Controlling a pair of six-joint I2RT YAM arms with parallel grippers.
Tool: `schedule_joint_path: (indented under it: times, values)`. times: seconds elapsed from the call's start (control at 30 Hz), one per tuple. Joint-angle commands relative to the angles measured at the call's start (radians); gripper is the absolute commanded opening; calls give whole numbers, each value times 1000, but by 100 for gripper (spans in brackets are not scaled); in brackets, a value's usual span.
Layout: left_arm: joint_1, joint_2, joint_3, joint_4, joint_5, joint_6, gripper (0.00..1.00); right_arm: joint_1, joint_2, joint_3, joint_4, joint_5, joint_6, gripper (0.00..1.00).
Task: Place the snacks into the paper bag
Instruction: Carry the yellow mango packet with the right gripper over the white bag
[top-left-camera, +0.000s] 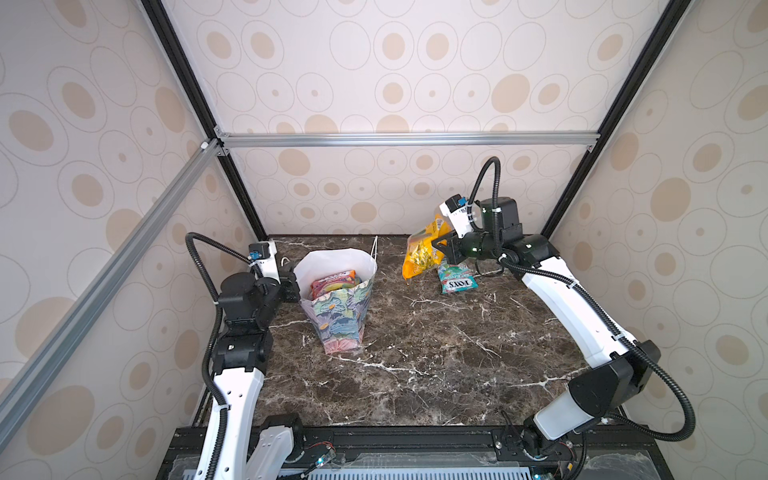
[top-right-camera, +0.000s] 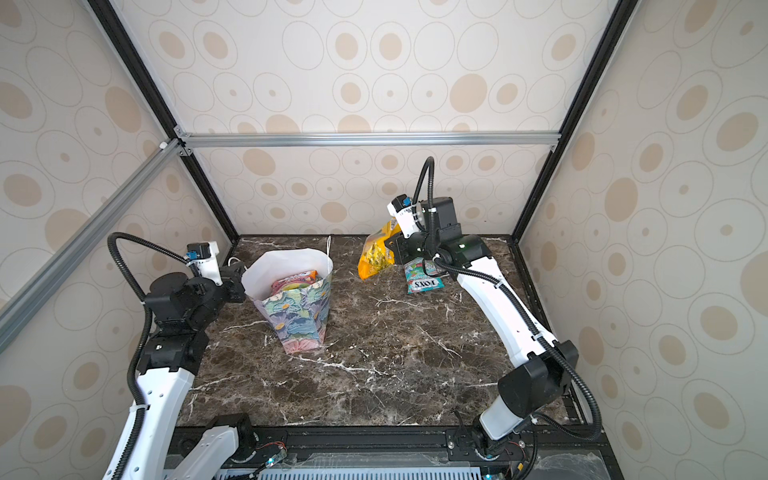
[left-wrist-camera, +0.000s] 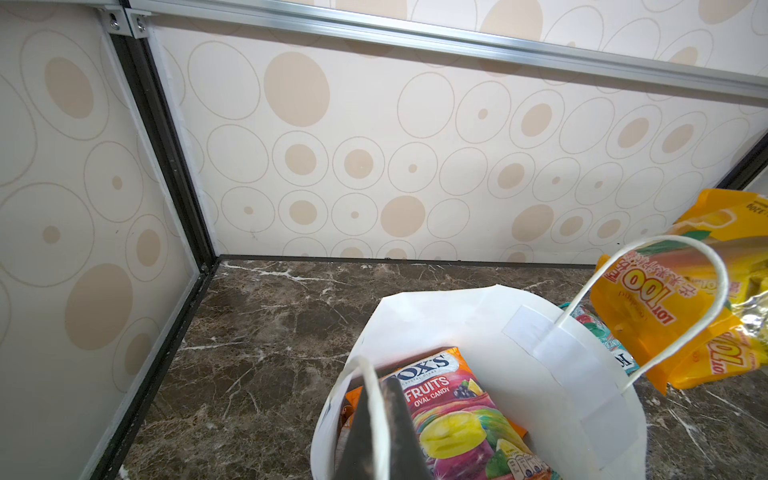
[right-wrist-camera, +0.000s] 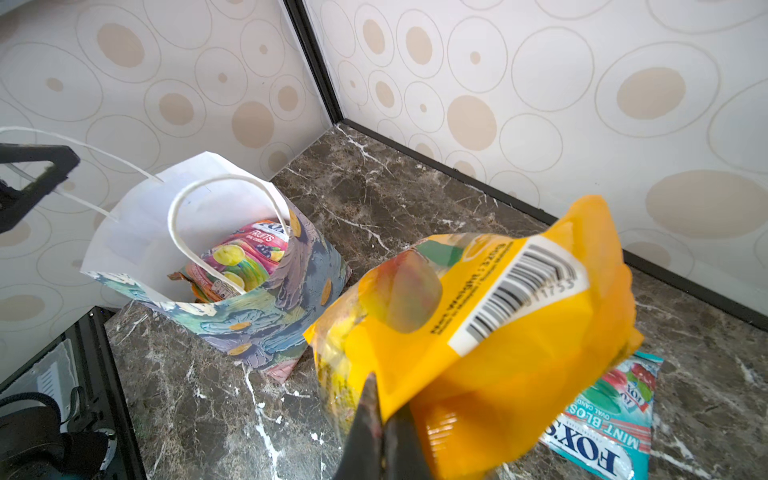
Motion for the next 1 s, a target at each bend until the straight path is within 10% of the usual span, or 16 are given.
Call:
schedule_joint_path:
  times: [0.0, 0.97]
  values:
    - [8, -19, 16, 20, 14, 4, 0, 15, -47, 81, 39, 6, -34, 0]
    - [7, -19, 17, 19, 17, 5, 0, 164, 143, 585, -71, 14, -57, 0]
